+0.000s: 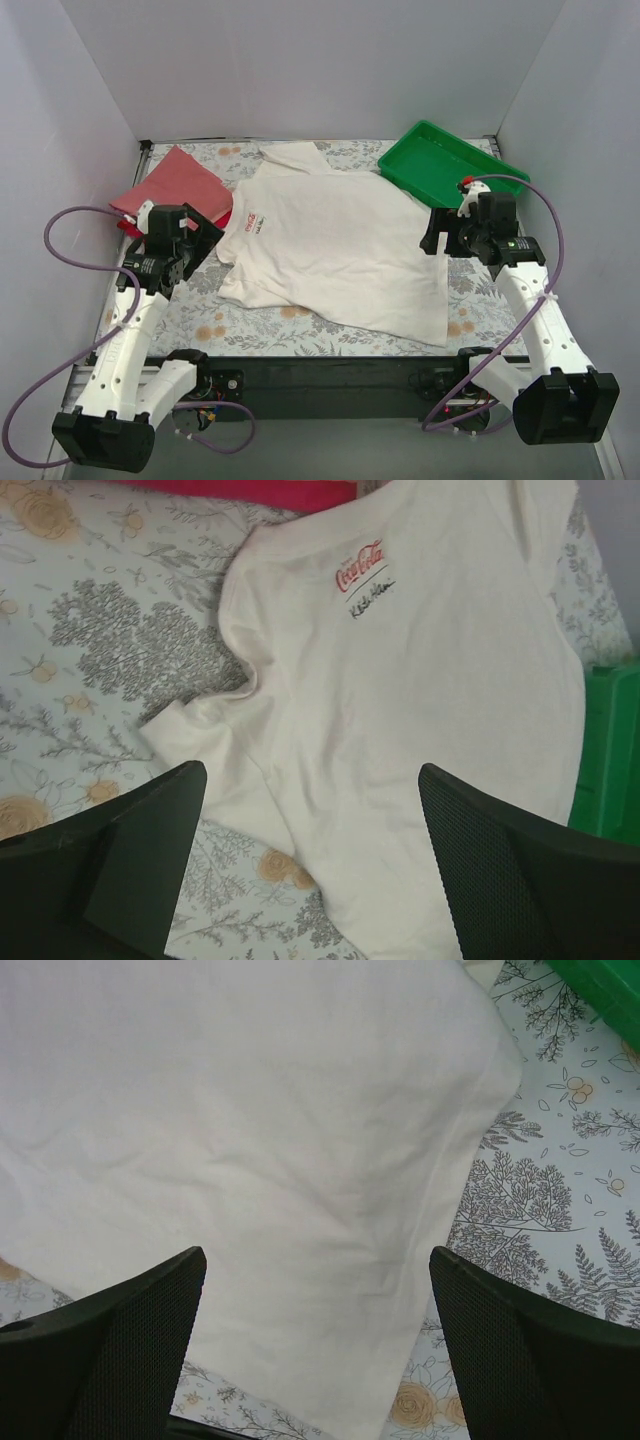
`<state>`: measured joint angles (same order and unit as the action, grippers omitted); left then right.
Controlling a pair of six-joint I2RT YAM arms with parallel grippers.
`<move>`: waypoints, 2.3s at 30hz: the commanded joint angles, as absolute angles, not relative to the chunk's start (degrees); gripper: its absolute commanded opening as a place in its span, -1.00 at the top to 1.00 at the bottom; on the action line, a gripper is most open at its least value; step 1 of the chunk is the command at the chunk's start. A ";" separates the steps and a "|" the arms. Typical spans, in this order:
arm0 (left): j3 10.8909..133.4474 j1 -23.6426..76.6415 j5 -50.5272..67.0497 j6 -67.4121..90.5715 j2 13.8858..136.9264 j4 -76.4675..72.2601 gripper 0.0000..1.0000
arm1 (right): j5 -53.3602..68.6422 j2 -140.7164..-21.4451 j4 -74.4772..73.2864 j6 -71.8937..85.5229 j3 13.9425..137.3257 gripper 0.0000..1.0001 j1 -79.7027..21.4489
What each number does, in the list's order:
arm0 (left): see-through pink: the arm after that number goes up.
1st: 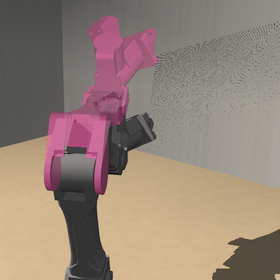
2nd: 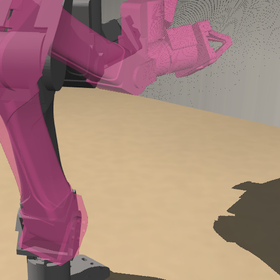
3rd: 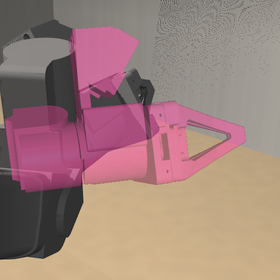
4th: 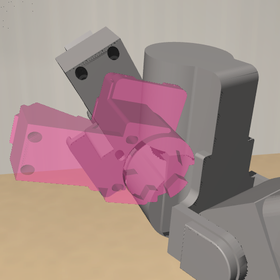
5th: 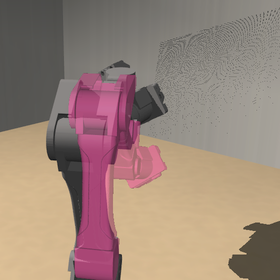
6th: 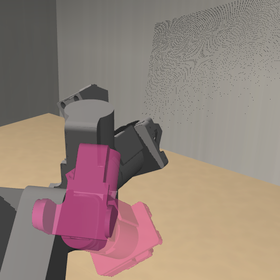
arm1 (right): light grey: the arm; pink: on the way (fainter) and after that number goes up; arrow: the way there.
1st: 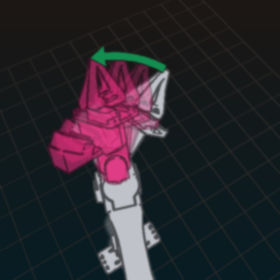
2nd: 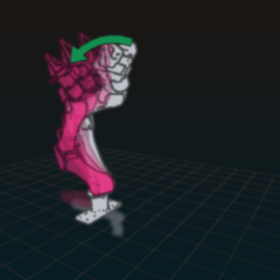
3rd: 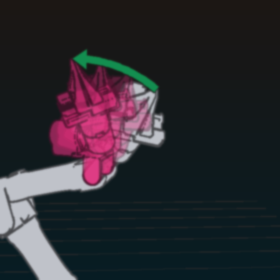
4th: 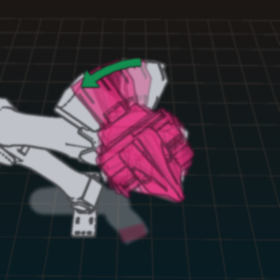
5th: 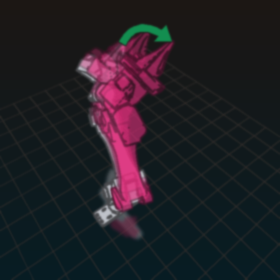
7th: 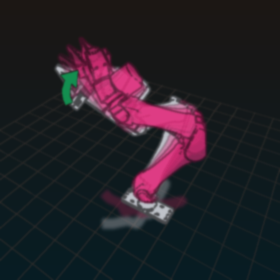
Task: Fold and stack the t-shirts
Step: Flatten the tshirt out
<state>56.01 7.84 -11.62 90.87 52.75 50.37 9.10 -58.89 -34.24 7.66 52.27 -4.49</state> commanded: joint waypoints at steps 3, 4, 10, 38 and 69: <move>48.53 7.73 -2.05 90.26 53.51 45.27 -0.74 | 7.38 -58.54 -30.15 8.61 48.71 -0.97 -4.31; 43.73 7.73 -0.11 89.65 55.35 43.18 -0.74 | 8.69 -56.71 -27.45 9.48 45.82 -0.97 -4.22; 38.42 7.82 2.89 90.70 57.92 42.02 -0.74 | 12.82 -53.62 -24.09 11.60 39.74 -0.97 -4.31; 34.10 14.41 -2.63 95.01 69.43 37.18 1.00 | 18.37 -50.54 -16.26 14.50 29.62 -0.97 -4.31; 33.22 27.69 -18.45 114.70 62.21 47.99 -0.44 | 18.11 -50.80 -16.17 12.83 27.69 -0.97 -4.31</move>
<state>31.20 27.97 -12.43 111.74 59.90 48.40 17.76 -50.96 -17.80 13.74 28.16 -4.51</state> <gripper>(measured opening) 0.740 0.983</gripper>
